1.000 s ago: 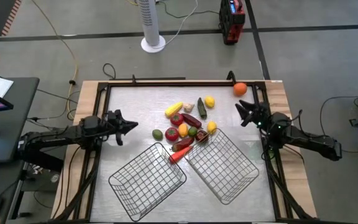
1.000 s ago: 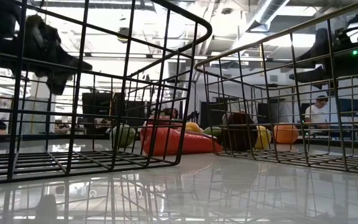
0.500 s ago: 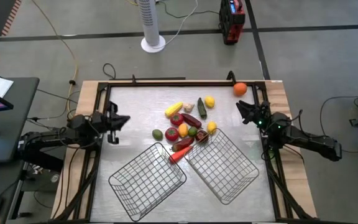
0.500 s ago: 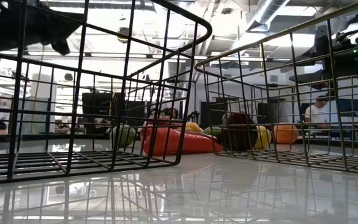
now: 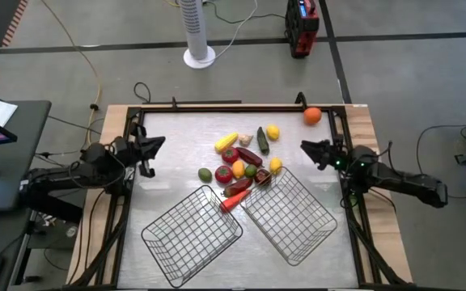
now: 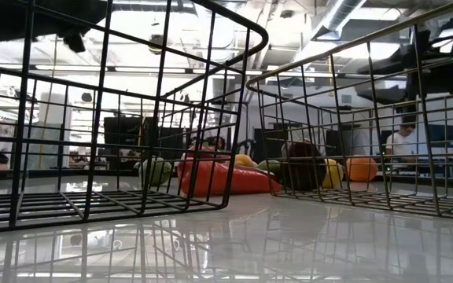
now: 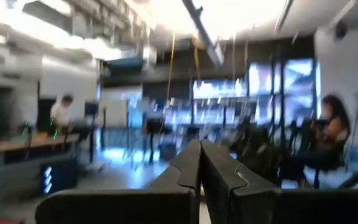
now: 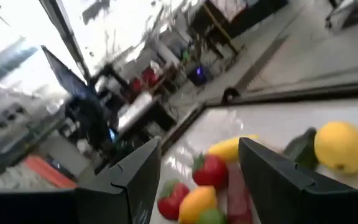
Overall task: Sort produce into baskets
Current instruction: Put the green chili pepper into the gold wire basket
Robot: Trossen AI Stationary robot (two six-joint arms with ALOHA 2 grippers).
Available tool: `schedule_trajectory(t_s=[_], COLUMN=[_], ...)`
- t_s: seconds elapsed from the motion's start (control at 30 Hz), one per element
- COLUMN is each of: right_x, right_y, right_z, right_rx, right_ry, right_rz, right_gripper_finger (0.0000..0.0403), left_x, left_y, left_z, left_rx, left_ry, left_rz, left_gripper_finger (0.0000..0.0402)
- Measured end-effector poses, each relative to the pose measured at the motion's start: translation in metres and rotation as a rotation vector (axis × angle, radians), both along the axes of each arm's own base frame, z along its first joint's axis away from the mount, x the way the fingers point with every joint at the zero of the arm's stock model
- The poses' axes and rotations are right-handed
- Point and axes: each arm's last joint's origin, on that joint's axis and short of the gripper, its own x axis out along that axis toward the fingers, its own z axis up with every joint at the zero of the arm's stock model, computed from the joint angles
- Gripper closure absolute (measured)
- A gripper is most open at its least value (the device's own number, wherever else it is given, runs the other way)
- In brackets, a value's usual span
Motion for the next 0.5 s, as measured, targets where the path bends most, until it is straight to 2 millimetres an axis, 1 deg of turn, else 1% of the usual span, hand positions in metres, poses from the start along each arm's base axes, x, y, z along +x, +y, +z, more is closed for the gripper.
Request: schedule_trajectory(t_s=[0.13,0.23,0.37,0.5], right_x=[0.008,0.018,0.039,0.063], right_y=[0.000,-0.001,-0.005,-0.017], right_z=[0.006,0.022,0.041,0.057], right_rx=[0.007,-0.009,-0.014,0.017], right_ry=[0.103,0.194,0.342,0.446], right_rz=[0.014,0.026,0.015,-0.018], right_gripper_finger=[0.0159,0.0159,0.0159,0.0159], left_x=[0.018,0.034,0.053,0.066], left_y=[0.004,0.007,0.011,0.014], left_z=[0.013,0.017,0.012,0.015], left_rx=[-0.033,-0.046,-0.054,-0.011], left_ry=[0.139,0.212,0.292,0.274], left_rz=[0.018,0.014,0.018,0.033], left_gripper_finger=[0.0401,0.0401,0.0401,0.0401])
